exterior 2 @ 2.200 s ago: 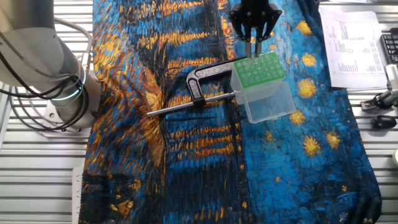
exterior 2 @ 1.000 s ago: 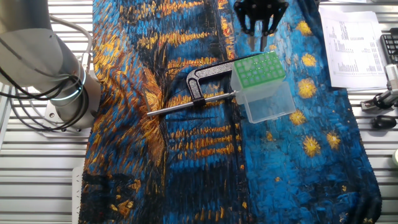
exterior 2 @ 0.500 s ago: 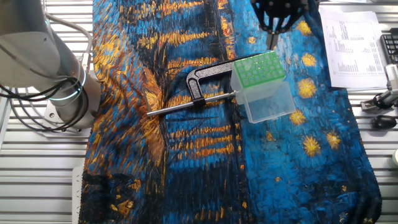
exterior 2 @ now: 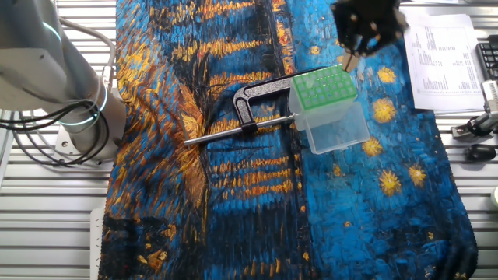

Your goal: Insert a large pipette tip into the holder for large pipette tips

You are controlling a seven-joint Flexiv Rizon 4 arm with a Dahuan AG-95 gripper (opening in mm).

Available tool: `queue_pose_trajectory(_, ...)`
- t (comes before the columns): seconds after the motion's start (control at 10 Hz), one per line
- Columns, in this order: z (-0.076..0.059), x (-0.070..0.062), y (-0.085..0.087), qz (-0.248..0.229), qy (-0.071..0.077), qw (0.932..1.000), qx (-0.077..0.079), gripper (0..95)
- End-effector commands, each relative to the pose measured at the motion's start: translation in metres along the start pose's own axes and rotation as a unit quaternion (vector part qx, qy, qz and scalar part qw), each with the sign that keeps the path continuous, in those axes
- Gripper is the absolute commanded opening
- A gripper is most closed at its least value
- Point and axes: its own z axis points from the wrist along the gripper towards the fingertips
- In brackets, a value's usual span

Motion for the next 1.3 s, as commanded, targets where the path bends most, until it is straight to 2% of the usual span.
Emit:
queue_pose_trajectory(0.1,0.01,0.028,-0.037,0.182,-0.08,0.9749,-0.1,0.0)
queue_pose_trajectory(0.2,0.018,0.028,-0.04,0.211,-0.093,0.9653,-0.123,0.0)
queue_pose_trajectory(0.3,0.022,0.028,-0.041,0.227,-0.102,0.9586,-0.138,0.0)
queue_pose_trajectory(0.4,0.028,0.026,-0.042,0.254,-0.114,0.948,-0.154,0.0)
queue_pose_trajectory(0.5,0.034,0.024,-0.042,0.261,-0.117,0.9458,-0.155,0.0)
queue_pose_trajectory(0.7,0.045,0.022,-0.042,0.289,-0.117,0.9367,-0.16,0.0)
queue_pose_trajectory(0.8,0.049,0.022,-0.041,0.327,-0.112,0.924,-0.164,0.0)
queue_pose_trajectory(0.9,0.05,0.022,-0.041,0.349,-0.107,0.9159,-0.166,0.0)
queue_pose_trajectory(1.0,0.053,0.024,-0.04,0.354,-0.111,0.9139,-0.165,0.0)
queue_pose_trajectory(1.1,0.057,0.027,-0.038,0.354,-0.124,0.9131,-0.159,0.0)
queue_pose_trajectory(1.2,0.06,0.028,-0.037,0.357,-0.127,0.912,-0.157,0.0)
queue_pose_trajectory(1.3,0.064,0.028,-0.037,0.36,-0.123,0.9121,-0.152,0.0)
